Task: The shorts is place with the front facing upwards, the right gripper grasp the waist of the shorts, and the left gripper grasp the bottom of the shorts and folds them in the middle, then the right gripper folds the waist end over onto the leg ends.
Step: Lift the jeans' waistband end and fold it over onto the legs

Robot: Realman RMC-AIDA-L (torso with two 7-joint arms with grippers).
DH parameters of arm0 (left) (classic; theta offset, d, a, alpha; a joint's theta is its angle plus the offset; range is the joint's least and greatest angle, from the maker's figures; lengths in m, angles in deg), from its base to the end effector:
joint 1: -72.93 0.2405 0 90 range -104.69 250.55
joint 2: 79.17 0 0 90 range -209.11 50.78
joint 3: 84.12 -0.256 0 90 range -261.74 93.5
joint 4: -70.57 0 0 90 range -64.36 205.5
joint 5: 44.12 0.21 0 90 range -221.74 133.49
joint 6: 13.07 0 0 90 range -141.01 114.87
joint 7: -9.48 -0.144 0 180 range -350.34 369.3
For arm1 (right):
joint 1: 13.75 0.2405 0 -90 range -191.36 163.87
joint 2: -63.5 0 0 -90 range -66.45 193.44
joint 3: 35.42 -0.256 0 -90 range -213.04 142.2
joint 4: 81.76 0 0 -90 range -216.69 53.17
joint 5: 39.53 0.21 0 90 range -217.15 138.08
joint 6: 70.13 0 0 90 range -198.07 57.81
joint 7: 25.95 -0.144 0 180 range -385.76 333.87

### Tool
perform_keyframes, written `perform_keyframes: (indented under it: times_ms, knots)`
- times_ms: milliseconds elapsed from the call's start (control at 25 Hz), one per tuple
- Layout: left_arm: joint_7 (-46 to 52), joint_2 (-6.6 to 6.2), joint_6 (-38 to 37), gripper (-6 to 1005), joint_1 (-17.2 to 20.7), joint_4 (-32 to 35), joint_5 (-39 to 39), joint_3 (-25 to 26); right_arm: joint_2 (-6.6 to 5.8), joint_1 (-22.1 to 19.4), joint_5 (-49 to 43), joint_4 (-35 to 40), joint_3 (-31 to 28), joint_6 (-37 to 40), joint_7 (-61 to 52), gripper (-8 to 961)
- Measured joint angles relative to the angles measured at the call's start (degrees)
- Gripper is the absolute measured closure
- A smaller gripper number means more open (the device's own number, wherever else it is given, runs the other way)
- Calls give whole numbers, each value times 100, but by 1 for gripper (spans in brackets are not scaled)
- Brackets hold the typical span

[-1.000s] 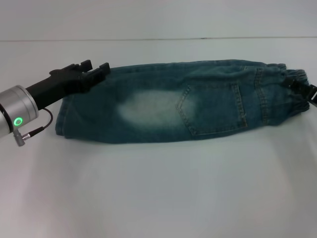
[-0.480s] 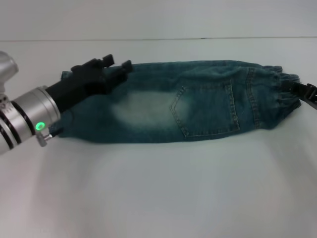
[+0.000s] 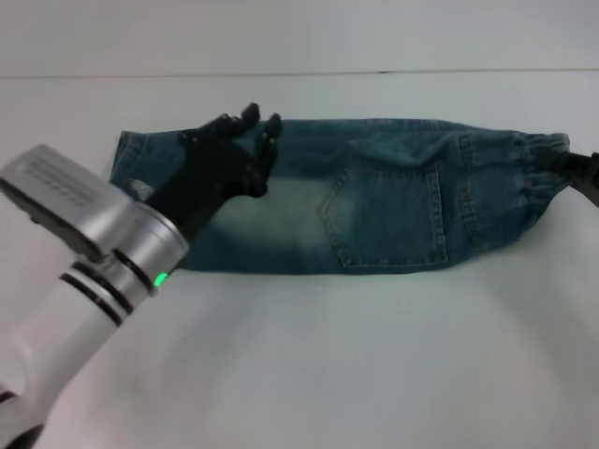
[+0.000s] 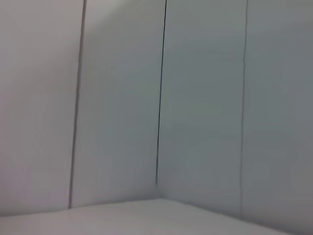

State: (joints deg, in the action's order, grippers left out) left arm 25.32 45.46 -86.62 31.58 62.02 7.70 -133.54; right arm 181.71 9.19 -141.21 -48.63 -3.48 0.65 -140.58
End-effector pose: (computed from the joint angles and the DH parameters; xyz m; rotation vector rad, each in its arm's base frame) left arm -0.2268 0.3413 -0.0957 -2.0539 -0.4113 -0.9202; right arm 0.3394 0.3339 0.0364 -1.8155 1.6256 1.0258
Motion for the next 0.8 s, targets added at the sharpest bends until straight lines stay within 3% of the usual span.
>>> perform_keyframes:
  times_ms: [200, 600, 800]
  knots:
    - [-1359, 0, 411, 751, -320, -719, 353, 1016, 20, -111, -12, 376, 22, 572, -507, 877]
    - [-1608, 0, 1195, 1000, -371, -764, 1571, 2206, 107, -169, -159, 1584, 66, 1550, -1396, 876]
    - [-1810, 0, 1490, 999, -397, -850, 2126, 2585, 111, 118, -154, 1977, 95, 1792, -1750, 881]
